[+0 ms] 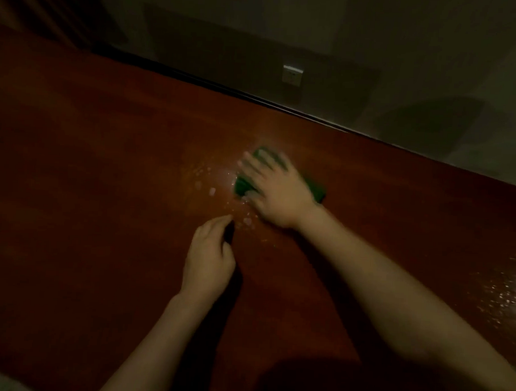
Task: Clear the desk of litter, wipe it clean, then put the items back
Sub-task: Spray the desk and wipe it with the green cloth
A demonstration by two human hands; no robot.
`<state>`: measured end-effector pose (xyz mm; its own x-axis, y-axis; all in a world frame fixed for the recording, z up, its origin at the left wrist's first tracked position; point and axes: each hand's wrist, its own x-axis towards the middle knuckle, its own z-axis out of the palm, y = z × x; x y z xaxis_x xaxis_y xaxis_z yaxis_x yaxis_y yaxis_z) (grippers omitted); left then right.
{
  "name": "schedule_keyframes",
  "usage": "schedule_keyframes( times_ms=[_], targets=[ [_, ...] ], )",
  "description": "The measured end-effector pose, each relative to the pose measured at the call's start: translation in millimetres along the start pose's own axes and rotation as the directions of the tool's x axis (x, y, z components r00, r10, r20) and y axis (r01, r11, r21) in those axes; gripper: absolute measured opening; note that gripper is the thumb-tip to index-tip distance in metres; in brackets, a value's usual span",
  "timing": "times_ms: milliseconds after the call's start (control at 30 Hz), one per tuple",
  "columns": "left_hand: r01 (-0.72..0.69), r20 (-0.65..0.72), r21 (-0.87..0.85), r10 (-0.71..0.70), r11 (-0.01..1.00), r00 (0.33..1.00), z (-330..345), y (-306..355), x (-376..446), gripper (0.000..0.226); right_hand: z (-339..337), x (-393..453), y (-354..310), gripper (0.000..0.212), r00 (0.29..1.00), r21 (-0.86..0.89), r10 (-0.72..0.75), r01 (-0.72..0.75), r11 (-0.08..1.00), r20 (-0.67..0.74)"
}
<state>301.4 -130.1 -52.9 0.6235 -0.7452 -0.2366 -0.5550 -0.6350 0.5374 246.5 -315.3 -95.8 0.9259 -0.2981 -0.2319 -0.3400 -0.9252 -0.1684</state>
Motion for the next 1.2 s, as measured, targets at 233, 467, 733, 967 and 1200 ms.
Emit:
schedule_keyframes(
  times_ms=[233,467,733,967,1200],
  targets=[
    [0.029,0.037,0.057,-0.031,0.998,0.999,-10,-19,-15,0.048,54,-154,-86,0.056,0.895,-0.067,-0.432,0.441,0.895,0.116],
    [-0.025,0.129,0.112,0.011,0.993,0.992,-6,-18,-36,0.051,19,-121,17,0.059,0.892,0.125,0.449,-0.440,0.889,-0.057],
    [0.012,0.093,0.134,-0.024,0.991,0.995,-18,-51,-71,0.052,-8,10,-9,0.060,0.918,0.111,0.392,-0.383,0.917,-0.065],
    [0.092,0.074,0.132,-0.102,0.987,0.992,-28,-84,-93,0.050,51,-85,-145,0.061,0.988,-0.009,-0.155,0.155,0.988,0.023],
    [0.086,0.073,0.102,-0.094,0.991,0.993,-36,-96,-118,0.049,67,-218,-91,0.057,0.981,-0.097,-0.183,0.188,0.977,0.063]
  ],
)
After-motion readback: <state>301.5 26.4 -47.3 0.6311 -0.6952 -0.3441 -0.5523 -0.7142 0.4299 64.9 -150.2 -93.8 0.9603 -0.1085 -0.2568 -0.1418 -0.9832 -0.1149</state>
